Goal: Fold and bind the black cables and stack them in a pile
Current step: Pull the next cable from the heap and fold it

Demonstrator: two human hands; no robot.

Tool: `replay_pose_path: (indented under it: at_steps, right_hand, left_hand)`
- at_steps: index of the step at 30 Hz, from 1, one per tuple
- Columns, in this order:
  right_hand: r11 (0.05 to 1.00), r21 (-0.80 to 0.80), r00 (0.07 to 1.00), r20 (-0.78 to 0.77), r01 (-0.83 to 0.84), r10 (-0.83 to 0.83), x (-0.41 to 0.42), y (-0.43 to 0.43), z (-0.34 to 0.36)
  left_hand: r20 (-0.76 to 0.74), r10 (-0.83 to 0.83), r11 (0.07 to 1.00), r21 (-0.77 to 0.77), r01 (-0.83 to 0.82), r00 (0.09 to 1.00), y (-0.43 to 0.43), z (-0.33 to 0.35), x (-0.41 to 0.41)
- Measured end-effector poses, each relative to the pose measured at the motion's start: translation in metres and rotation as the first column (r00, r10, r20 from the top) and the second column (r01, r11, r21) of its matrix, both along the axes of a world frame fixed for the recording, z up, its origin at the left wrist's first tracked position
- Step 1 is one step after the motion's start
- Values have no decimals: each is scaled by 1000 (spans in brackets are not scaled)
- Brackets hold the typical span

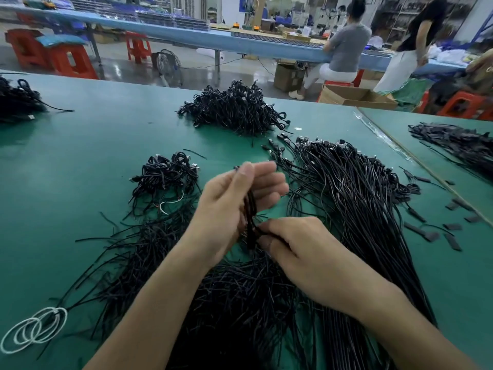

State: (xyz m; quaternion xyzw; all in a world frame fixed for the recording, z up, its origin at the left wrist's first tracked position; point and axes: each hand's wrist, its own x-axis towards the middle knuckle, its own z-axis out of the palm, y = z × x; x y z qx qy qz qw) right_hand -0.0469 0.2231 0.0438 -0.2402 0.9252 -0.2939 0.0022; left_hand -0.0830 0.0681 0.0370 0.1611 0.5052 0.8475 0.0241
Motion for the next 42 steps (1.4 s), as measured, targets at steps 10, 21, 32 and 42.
replay_pose_path:
  at_steps: [10,21,32,42]
  right_hand:
    - [965,-261,989,-144,-2,-36,-8,20,25]
    - [851,-457,966,125,260,-228,-27,34,3]
    - [943,19,943,18,331,-332,-18,5,-45]
    - [695,-719,988,117,13,104,-26,6,1]
  left_hand:
    - [19,-138,781,-613,120,990,5,-6,7]
    - [134,-196,921,-314,229,972,-14,0,0]
    - [188,66,916,-400,15,980,-13,-6,-7]
    - [264,-239,882,-345,322,935,-11,-3,0]
